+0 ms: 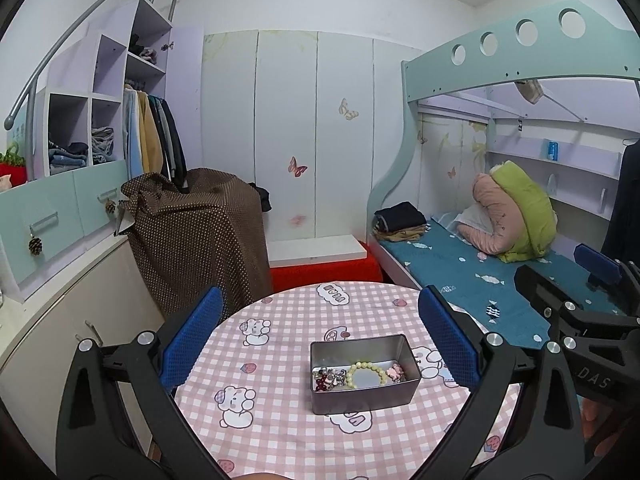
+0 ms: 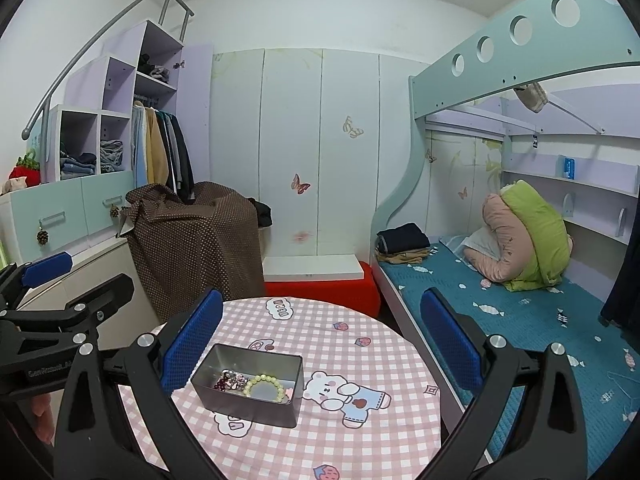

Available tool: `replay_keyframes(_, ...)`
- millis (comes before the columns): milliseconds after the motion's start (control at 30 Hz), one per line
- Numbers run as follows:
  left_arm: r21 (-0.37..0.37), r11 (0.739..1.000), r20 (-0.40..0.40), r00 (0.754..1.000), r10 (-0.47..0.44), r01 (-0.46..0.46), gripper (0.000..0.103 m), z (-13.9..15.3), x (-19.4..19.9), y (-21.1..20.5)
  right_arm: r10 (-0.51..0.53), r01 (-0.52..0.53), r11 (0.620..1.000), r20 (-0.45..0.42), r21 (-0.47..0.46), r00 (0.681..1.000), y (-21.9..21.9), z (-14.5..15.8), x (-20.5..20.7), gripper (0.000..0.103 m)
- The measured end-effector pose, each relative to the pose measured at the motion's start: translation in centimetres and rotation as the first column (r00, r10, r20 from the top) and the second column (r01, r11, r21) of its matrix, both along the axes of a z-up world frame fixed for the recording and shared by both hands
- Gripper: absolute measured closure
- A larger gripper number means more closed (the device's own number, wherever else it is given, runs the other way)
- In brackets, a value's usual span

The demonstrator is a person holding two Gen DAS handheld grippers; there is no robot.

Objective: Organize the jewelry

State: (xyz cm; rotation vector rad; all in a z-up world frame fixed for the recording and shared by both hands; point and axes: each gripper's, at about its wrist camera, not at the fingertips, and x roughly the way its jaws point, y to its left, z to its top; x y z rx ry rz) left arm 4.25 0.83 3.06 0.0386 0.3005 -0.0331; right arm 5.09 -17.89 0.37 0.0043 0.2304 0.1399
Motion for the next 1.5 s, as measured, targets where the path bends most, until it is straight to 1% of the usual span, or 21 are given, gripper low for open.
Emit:
replay_keyframes(333, 0.011, 1.000, -0.011, 1.000, 0.007, -0.006, 0.005, 0.03, 0.23, -0.25, -0.003, 0.003, 1.000, 0.003, 0.000, 1.000, -0.18, 0.24, -0.18, 0.007)
replay_keyframes(533, 0.005, 1.000, -0.016, 1.000, 0.004, -0.004, 0.005, 0.08, 0.26, -0.28, 0.000, 0.000, 1.000, 0.007, 0.000, 1.000, -0.25, 0.40, -0.17, 0.007)
replay_keyframes(1500, 0.010, 1.000, -0.007, 1.000, 0.012, -0.012, 0.005, 0.67, -0.08, -0.17, -0.003, 0.003, 1.000, 0.009, 0.004, 1.000, -0.23, 0.61, -0.29, 0.007)
